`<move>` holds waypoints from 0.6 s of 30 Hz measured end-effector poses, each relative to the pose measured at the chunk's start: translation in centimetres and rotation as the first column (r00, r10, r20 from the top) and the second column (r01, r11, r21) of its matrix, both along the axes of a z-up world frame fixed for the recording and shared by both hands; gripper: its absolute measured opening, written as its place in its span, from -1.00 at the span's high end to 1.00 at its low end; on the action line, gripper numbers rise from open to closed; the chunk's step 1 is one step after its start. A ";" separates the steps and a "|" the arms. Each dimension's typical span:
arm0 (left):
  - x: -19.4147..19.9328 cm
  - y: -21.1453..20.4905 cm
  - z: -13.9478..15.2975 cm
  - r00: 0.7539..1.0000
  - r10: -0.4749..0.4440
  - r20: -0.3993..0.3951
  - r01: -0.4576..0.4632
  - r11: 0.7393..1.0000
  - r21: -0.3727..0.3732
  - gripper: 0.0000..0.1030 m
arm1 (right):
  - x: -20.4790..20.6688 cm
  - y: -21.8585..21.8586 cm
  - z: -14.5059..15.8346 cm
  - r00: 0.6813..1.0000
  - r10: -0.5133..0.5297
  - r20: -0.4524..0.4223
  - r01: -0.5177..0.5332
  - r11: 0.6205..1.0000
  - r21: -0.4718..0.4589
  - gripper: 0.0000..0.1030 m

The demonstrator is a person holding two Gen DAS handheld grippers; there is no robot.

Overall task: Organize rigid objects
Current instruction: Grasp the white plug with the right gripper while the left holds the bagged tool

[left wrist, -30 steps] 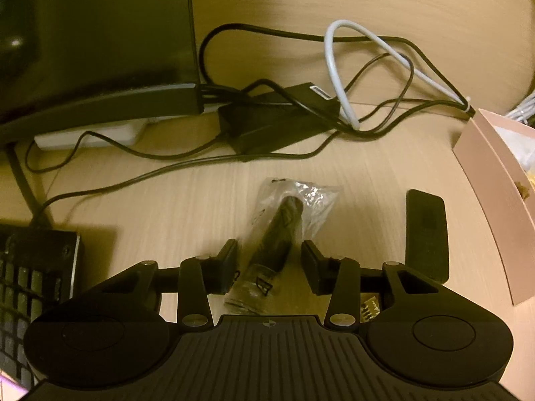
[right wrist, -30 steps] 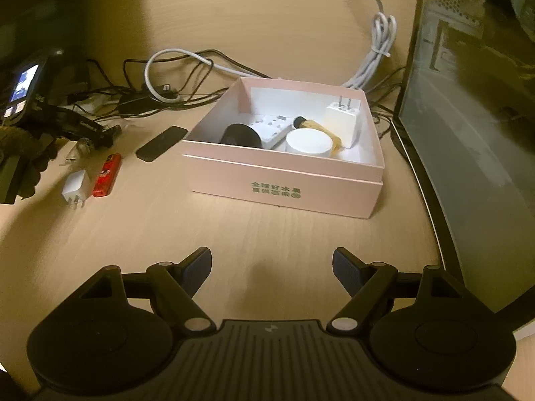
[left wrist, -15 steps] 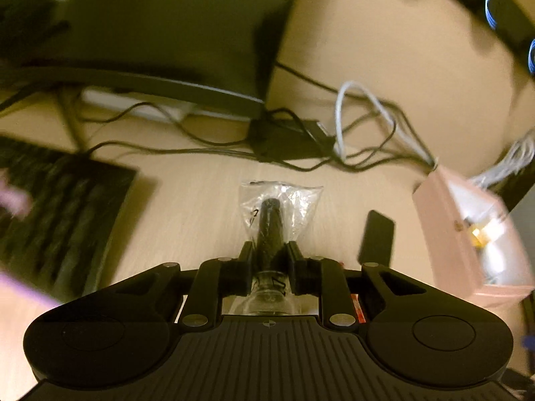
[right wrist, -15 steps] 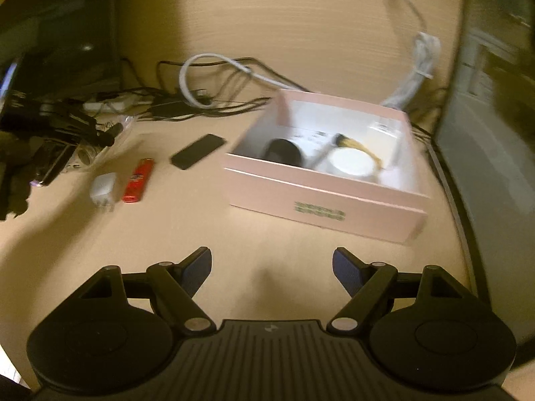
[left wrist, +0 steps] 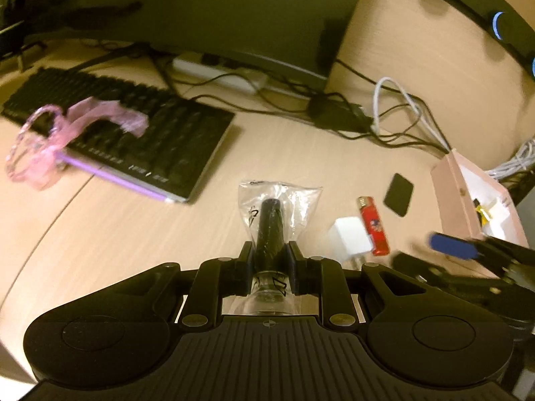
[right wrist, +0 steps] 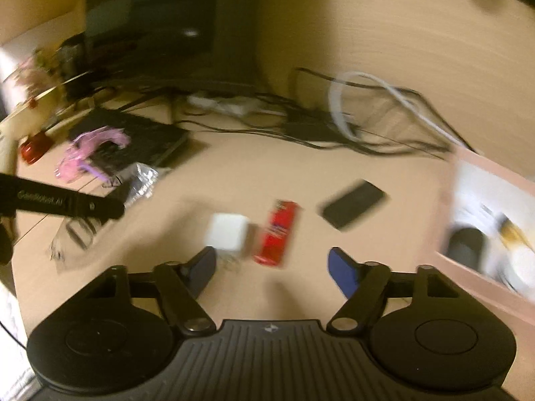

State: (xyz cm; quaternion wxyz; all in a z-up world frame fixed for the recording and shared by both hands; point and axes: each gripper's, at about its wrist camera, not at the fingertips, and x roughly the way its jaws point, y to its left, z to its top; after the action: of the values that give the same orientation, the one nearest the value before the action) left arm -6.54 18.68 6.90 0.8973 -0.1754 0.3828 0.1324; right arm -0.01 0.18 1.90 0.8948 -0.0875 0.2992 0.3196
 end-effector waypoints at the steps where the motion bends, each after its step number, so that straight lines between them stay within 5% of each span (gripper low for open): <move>1: -0.2 0.1 -0.1 1.000 0.009 -0.005 -0.009 1.000 0.010 0.55 | 0.2 1.1 -0.2 1.000 0.022 -0.003 -0.022 1.000 -0.006 -0.08; 6: -1.5 0.0 0.3 1.000 0.029 -0.004 -0.029 0.999 0.024 0.55 | 1.2 5.9 -1.4 0.996 0.082 0.039 -0.078 0.993 -0.086 -0.04; 10: -1.7 -0.1 0.4 0.999 0.030 -0.013 -0.029 0.999 0.031 0.55 | 2.8 7.1 -2.7 0.998 0.057 -0.018 -0.058 0.993 -0.107 -0.04; 12: -1.6 -0.2 0.3 0.999 0.027 -0.019 -0.026 0.999 0.031 0.55 | 2.9 7.1 -2.9 0.998 0.056 -0.002 -0.056 0.992 -0.111 0.06; 13: -1.5 -0.2 0.1 0.999 0.026 -0.022 -0.025 0.999 0.029 0.55 | 2.8 6.9 -2.9 0.998 0.064 -0.003 -0.064 0.992 -0.112 0.37; 18: -1.3 -1.4 -0.5 0.999 -0.030 -0.035 0.030 1.000 0.001 0.55 | 1.5 4.7 -2.3 0.996 0.080 -0.050 -0.085 0.992 -0.098 0.37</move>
State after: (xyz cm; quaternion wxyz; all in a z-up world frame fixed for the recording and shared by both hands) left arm -7.80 17.26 6.42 0.8925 -0.1667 0.4010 0.1222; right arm 1.49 4.86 -0.40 0.8682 -0.1372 0.3314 0.3428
